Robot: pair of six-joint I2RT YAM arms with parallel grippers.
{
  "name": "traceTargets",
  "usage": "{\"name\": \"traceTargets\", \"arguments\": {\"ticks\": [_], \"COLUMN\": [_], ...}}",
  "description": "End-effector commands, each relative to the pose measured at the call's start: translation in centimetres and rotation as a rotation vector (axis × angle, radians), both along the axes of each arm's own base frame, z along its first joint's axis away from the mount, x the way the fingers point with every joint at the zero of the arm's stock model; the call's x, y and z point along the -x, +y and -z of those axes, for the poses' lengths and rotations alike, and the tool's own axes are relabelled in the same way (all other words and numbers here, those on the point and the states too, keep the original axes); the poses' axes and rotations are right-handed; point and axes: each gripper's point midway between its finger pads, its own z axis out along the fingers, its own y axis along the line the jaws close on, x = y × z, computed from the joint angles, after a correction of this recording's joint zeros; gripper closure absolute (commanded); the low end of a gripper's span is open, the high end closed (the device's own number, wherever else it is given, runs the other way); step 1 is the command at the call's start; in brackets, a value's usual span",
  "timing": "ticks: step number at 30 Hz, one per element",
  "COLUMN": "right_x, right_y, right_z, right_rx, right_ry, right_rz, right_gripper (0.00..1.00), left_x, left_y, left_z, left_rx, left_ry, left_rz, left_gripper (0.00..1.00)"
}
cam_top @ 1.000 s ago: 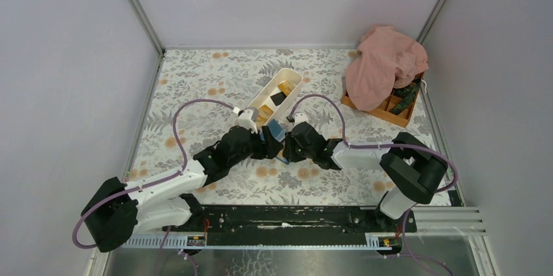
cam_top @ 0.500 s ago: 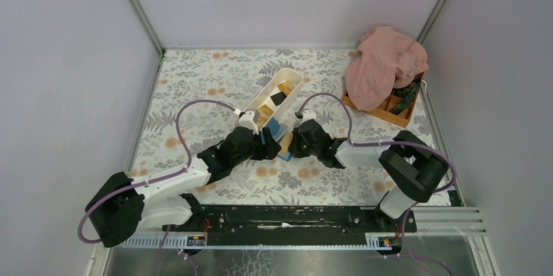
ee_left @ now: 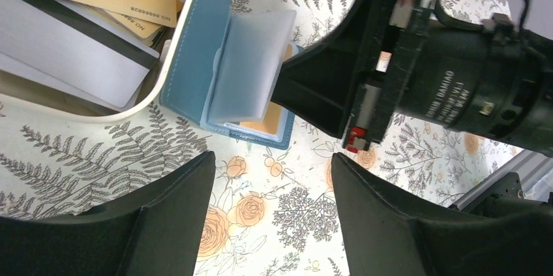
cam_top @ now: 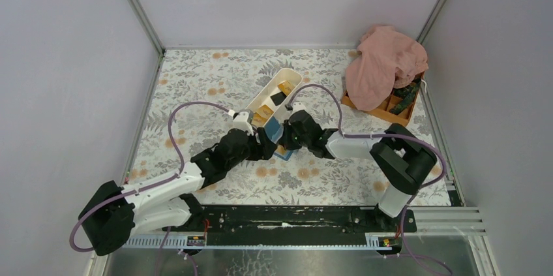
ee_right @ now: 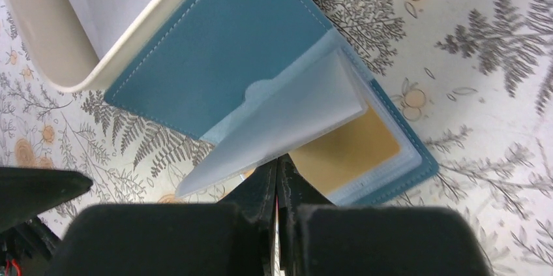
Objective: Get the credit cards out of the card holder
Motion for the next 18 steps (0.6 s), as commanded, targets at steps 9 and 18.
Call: {"name": "traceTargets", "arguments": {"ticks": [9, 18], "right_x": [-2.2, -0.2], "right_y": [5.1, -0.8], "right_z": [0.9, 5.7], "right_rx": [-0.107, 0.159], "right_ry": [0.025, 0.105], "right_rz": [-0.065, 0.014], "right_gripper": [1.00, 1.00], "left_x": [0.3, 0.3], "left_y": [1.3, 1.3], "left_z": [0.5, 0.5], "left_rx": [-0.036, -0.033], "left_ry": [-0.019, -0.024], "left_rz": [-0.022, -0.022], "left_gripper": [0.27, 0.27]}}
